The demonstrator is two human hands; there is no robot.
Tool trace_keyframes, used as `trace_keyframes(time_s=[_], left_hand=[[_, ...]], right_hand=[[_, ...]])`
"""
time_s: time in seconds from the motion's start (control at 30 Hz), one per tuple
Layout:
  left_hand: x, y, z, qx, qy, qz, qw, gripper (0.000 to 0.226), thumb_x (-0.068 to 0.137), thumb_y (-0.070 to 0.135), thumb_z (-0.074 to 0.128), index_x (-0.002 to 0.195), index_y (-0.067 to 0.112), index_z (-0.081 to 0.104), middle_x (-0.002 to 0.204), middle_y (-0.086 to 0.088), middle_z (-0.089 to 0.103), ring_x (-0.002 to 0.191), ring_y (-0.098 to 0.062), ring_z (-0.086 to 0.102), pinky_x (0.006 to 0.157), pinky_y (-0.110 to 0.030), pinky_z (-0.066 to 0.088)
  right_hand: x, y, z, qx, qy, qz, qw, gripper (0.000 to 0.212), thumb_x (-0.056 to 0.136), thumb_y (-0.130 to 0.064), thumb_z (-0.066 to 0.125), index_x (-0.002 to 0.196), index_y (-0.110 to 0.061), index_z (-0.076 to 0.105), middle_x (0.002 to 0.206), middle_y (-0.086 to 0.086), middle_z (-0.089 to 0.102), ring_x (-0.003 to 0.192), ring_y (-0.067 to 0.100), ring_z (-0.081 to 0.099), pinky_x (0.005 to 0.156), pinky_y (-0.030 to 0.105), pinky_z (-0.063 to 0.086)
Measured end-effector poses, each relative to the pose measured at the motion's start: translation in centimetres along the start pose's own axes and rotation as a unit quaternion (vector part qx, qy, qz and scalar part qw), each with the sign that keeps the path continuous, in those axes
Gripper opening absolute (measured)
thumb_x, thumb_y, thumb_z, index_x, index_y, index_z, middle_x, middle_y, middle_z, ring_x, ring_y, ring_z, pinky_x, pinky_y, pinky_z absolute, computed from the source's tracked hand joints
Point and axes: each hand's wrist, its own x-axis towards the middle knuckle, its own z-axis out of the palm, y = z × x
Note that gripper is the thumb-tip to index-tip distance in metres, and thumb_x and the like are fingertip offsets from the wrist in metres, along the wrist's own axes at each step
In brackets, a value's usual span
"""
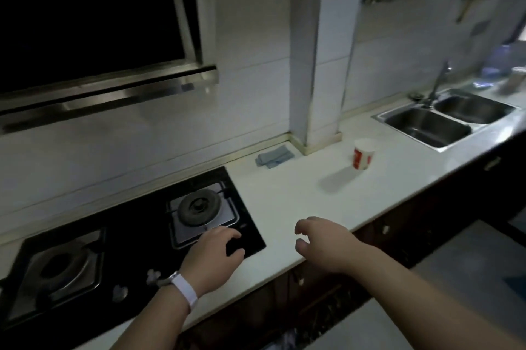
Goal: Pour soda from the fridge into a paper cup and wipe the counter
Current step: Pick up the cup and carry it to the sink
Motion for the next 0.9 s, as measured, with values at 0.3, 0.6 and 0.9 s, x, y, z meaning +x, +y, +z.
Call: trace_keyframes(time_s=[0.3,0.6,0.9], left_hand=[[14.2,6.3,5.5,-0.024,-0.091,0.105,0.990,0.039,0.093,0.040,0.056,0.129,0.026,0.057,0.132,0.013,0.053,0.127,-0.011,0.045,0.103,-0.026,0.037],[26.4,11.4,8.1,-0.028,-0.150,0.168,0.974,0.039,0.094,0.039,0.055,0.130,0.025,0.056,0.136,0.009,0.054,0.124,-0.012,0.048,0.100,-0.027,0.042],[31.9,16.2,11.9,-0.033,-0.198,0.191,0.961,0.039,0.092,0.037,0.058,0.128,0.023,0.058,0.133,0.005,0.056,0.121,-0.013,0.052,0.097,-0.026,0.043]], right_hand=[[2.3,10.3,-3.3,-0.004,0.020,0.142,0.990,0.039,0.091,-0.041,0.043,0.125,-0.025,0.055,0.123,-0.004,0.057,0.111,0.019,0.057,0.091,0.035,0.048],[5.9,16.9,-6.7,-0.001,0.041,0.242,0.969,0.038,0.092,-0.040,0.043,0.124,-0.024,0.056,0.118,-0.004,0.057,0.105,0.019,0.058,0.086,0.033,0.049],[5.4,22.7,-7.9,0.026,0.061,0.284,0.957,0.027,0.095,-0.036,0.045,0.112,-0.020,0.059,0.108,-0.001,0.055,0.093,0.019,0.056,0.079,0.034,0.049]])
